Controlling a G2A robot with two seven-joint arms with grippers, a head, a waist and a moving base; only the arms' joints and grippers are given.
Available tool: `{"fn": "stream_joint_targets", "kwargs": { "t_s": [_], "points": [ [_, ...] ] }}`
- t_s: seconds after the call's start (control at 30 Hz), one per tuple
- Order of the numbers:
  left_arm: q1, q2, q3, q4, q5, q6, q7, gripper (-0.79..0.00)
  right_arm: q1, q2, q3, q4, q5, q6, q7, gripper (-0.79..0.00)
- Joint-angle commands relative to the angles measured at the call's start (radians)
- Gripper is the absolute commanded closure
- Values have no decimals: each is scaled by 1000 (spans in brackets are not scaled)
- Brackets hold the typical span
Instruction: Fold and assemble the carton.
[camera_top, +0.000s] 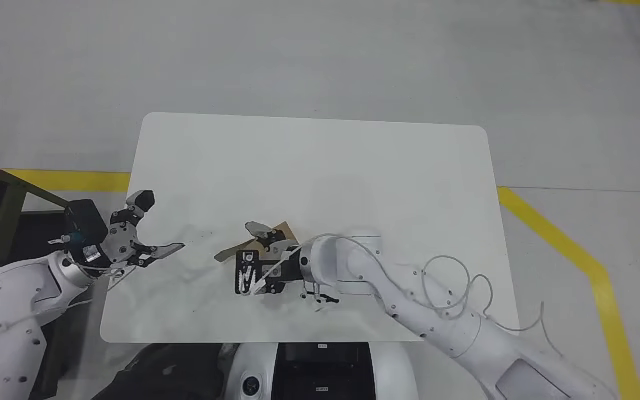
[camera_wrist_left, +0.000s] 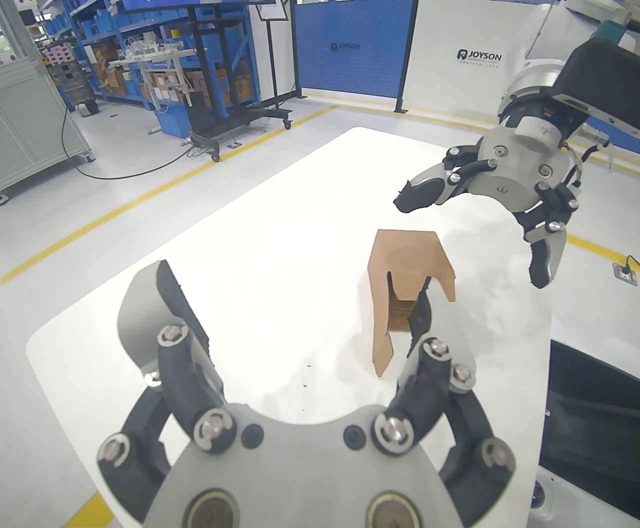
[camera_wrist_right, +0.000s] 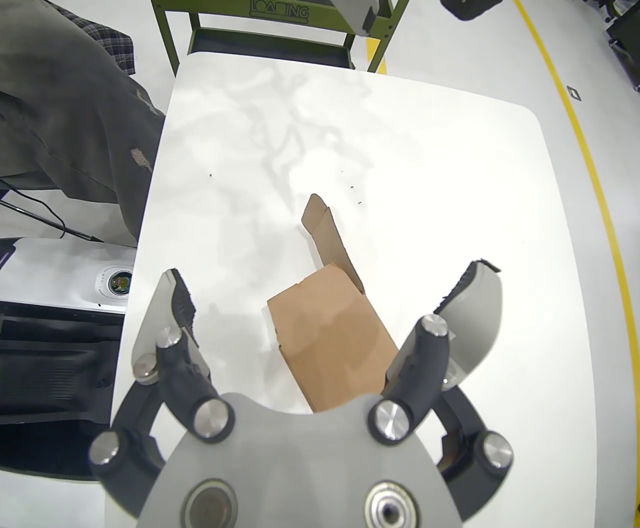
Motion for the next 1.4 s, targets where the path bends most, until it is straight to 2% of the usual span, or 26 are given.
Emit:
{"fn": "stream_joint_targets", "kwargs": {
  "t_s": [0.0, 0.17, 0.4, 0.67, 0.83, 0.93, 0.97, 1.07, 1.13, 1.3, 1.37],
  "points": [
    [-4, -2, 1, 2, -16, 24, -17, -785, 7, -4, -4, 12, -20, 10, -8, -785],
    [-7, -3, -23, 6, -55, 25, -47, -785, 99, -45, -48, 101, -5, 3, -24, -785],
    [-7, -4, -28, 7, -57, 26, -50, -785, 240, -154, -167, 285, 51, 22, 16, -785],
    [-7, -4, -28, 7, -57, 26, -50, -785, 316, -254, -227, 423, 110, 62, 84, -785],
    [-7, -4, -28, 7, -57, 26, -50, -785, 336, -298, -247, 484, 138, 87, 170, -668],
    [-7, -4, -28, 7, -57, 26, -50, -785, 345, -321, -251, 518, 159, 93, 200, -514],
    [-7, -4, -28, 7, -57, 26, -50, -785, 348, -328, -252, 528, 165, 94, 211, -382],
    [-7, -4, -28, 7, -57, 26, -50, -785, 353, -346, -254, 552, 179, 98, 243, -305],
    [-7, -4, -28, 7, -57, 26, -50, -785, 357, -356, -255, 567, 186, 100, 269, -212],
    [-7, -4, -28, 7, -57, 26, -50, -785, 360, -372, -251, 598, 188, 90, 280, -188],
    [-7, -4, -28, 7, -57, 26, -50, -785, 360, -377, -250, 607, 186, 90, 281, -58]
  ]
}}
